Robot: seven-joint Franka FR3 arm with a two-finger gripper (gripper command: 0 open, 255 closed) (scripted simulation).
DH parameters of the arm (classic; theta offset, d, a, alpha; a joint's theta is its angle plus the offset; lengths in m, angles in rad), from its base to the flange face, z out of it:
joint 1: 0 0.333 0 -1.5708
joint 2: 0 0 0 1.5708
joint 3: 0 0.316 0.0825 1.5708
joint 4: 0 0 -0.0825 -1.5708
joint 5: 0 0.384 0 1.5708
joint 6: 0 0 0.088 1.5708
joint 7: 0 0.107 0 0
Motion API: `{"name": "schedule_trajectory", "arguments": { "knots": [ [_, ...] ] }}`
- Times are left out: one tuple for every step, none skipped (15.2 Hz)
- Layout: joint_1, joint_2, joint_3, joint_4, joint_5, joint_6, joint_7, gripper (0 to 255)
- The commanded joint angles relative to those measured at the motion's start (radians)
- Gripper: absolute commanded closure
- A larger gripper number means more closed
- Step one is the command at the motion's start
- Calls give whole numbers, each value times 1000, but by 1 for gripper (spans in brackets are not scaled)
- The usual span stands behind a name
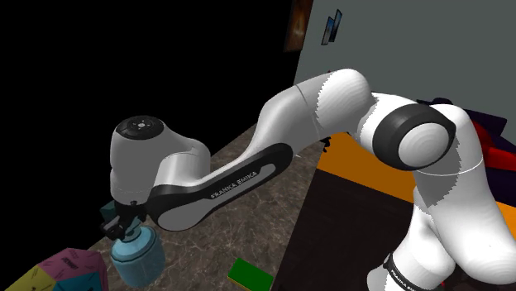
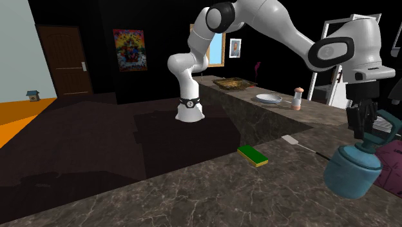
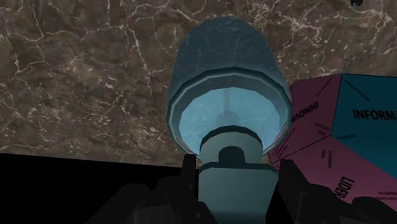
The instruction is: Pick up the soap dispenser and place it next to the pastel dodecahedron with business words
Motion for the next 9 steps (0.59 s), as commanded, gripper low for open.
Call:
{"name": "schedule_trajectory", "arguments": {
  "knots": [
    [0,0,0,0,0,2,0,255],
    [0,0,0,0,0,2,0,255],
    [0,0,0,0,0,2,0,255],
    [0,0,0,0,0,2,0,255],
    [0,0,0,0,0,2,0,255],
    [0,0,0,0,0,2,0,0],
    [0,0,0,0,0,2,0,0],
    [0,0,0,0,0,2,0,0],
    [0,0,0,0,0,2,0,0]
  ]
}}
